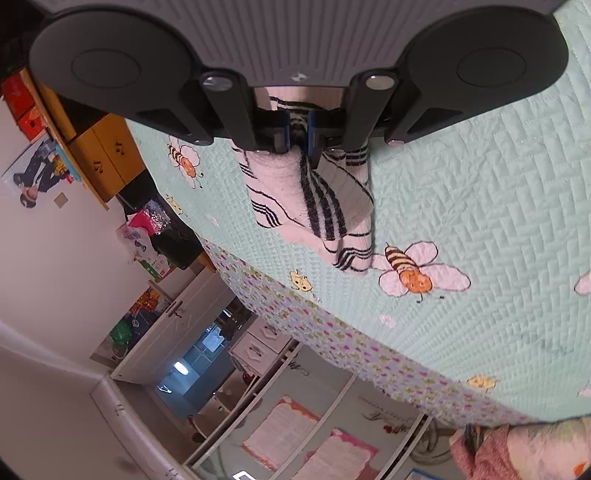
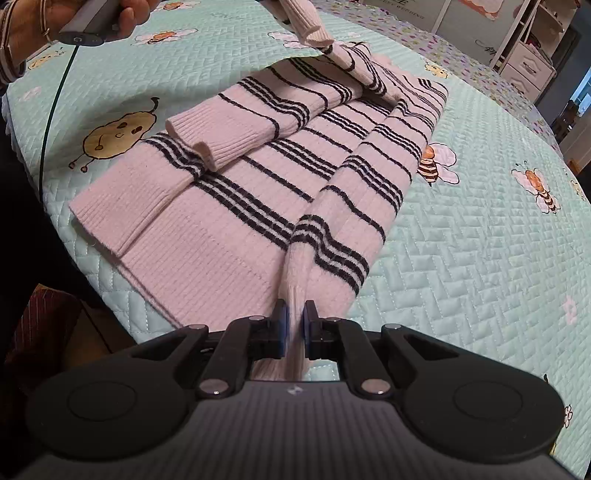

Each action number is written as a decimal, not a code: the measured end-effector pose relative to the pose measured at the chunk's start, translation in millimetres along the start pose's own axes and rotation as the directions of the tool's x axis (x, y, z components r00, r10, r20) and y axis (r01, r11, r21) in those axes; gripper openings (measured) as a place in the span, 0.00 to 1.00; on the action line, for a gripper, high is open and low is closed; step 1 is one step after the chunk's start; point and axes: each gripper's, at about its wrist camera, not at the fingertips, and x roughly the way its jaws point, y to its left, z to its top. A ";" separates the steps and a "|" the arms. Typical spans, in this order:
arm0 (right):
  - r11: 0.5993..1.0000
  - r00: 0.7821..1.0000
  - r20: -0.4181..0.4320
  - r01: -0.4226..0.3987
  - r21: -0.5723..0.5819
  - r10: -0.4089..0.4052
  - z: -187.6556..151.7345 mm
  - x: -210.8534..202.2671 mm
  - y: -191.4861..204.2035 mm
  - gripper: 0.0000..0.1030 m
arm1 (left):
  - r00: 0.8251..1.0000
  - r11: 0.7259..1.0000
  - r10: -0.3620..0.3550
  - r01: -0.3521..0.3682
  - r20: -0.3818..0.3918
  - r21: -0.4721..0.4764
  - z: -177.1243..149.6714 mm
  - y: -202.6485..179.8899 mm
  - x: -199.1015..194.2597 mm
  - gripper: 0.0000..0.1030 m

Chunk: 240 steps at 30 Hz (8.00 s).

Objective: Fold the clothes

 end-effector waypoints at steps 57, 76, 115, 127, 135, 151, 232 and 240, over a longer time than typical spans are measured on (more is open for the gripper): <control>0.785 0.903 0.327 -0.409 0.466 0.277 -27.7 7.5 -31.7 0.42 | 0.998 0.994 0.006 -0.013 -0.057 -0.111 -12.8 26.1 20.3 0.08; 0.691 0.851 0.415 -0.511 0.510 0.323 -36.7 -5.9 -46.0 0.58 | 0.979 0.979 0.202 -0.201 -0.002 0.032 -46.0 23.3 -32.6 0.55; 0.787 0.802 0.527 -0.507 0.350 0.282 111.0 13.8 -87.7 0.62 | 0.986 0.917 0.122 -0.069 -0.111 0.394 -81.3 -12.9 25.1 0.36; 0.908 0.887 0.283 -0.406 0.105 0.364 229.9 115.9 -42.7 0.61 | 0.993 0.970 0.021 0.008 -0.116 0.242 -78.9 14.4 19.3 0.36; 0.931 0.924 0.153 -0.362 0.056 0.350 222.6 123.6 -15.6 0.25 | 0.982 0.987 0.033 -0.004 -0.185 0.158 -77.4 28.4 14.4 0.38; 0.846 0.904 0.283 -0.406 0.344 0.319 229.9 103.6 -29.9 0.10 | 0.972 0.988 0.104 -0.077 -0.211 0.135 -79.9 44.8 6.0 0.50; -0.062 0.784 0.597 -0.596 0.800 0.172 -61.5 60.5 -102.7 0.10 | 0.930 0.977 0.132 -0.065 -0.342 0.201 -106.1 -37.2 4.0 0.51; 0.036 0.852 0.502 -0.512 0.858 0.145 -65.4 55.6 -92.2 0.11 | 0.928 0.962 0.157 -0.066 -0.338 0.266 -114.2 -42.5 8.1 0.55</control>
